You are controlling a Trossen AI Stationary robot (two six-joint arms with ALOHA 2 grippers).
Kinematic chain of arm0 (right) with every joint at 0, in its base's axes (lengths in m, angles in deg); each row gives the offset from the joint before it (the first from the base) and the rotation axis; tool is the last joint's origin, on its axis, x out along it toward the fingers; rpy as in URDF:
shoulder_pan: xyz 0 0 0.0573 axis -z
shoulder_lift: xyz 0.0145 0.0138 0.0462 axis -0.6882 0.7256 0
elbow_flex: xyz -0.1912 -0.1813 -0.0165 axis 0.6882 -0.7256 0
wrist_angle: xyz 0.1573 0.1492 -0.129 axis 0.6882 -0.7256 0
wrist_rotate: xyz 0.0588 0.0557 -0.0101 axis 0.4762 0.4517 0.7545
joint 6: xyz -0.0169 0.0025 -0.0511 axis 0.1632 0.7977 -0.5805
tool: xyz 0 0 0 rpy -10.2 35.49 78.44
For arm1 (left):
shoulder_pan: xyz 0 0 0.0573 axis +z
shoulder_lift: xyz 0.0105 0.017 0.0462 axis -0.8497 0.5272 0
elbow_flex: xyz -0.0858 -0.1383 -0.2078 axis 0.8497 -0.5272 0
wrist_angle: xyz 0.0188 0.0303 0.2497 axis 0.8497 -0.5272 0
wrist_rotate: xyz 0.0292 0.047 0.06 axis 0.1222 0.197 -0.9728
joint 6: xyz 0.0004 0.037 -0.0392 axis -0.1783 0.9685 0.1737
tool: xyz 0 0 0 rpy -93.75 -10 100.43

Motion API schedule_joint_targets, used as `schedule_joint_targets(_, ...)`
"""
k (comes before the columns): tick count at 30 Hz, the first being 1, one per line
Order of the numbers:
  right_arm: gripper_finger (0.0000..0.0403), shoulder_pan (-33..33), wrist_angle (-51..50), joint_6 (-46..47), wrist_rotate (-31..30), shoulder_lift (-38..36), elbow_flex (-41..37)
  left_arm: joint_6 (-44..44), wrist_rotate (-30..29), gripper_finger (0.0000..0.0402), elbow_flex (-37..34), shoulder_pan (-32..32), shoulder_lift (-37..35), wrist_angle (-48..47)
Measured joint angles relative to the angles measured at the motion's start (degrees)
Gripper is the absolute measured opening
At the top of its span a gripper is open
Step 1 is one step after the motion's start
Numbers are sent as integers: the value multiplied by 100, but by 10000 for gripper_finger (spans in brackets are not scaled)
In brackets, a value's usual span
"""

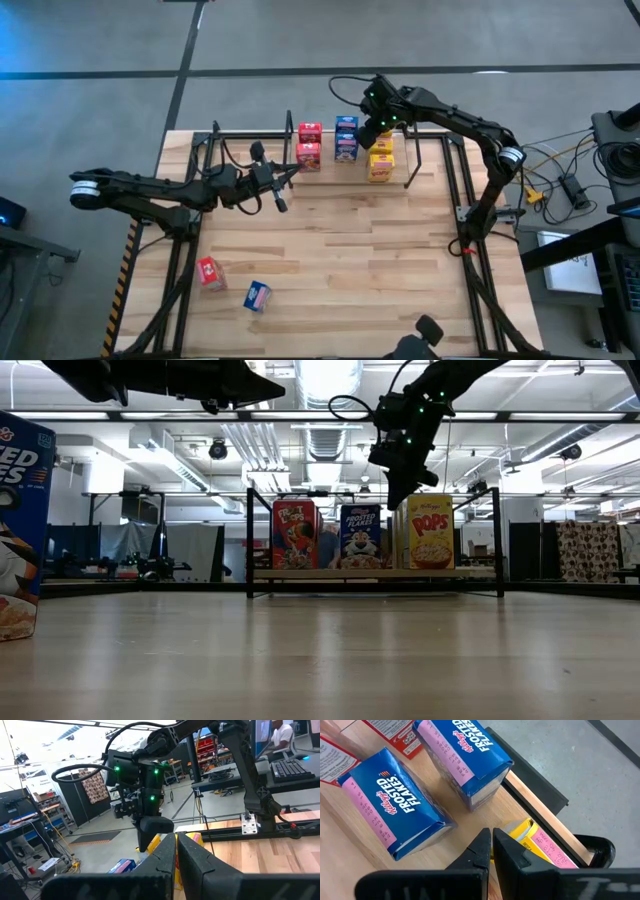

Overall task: Stack cereal on shelf
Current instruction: Adjust the top yellow cereal box on the shelf, then put the blue cereal box on the shelf aligned with the other blue cereal boxes

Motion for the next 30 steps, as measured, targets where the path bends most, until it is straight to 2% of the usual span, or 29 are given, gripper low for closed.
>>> schedule_joint_targets(8,9,-161,-83,-137,29,-369,122,-92,-2,0,0,-1,0,0)
schedule_joint_targets(14,9,-636,79,-337,70,-1172,-415,-373,-2,0,1,-101,0,3)
schedule_joint_targets(18,9,-1077,756,-398,83,-1960,-1338,-585,-2,0,1,-255,0,4)
schedule_joint_targets(27,9,-1986,2721,-615,85,-3896,-3969,-1301,-6,0,2,-597,0,86)
schedule_joint_targets(30,9,-2163,3582,-698,272,-4441,-4795,-1546,-12,0,66,-672,0,54)
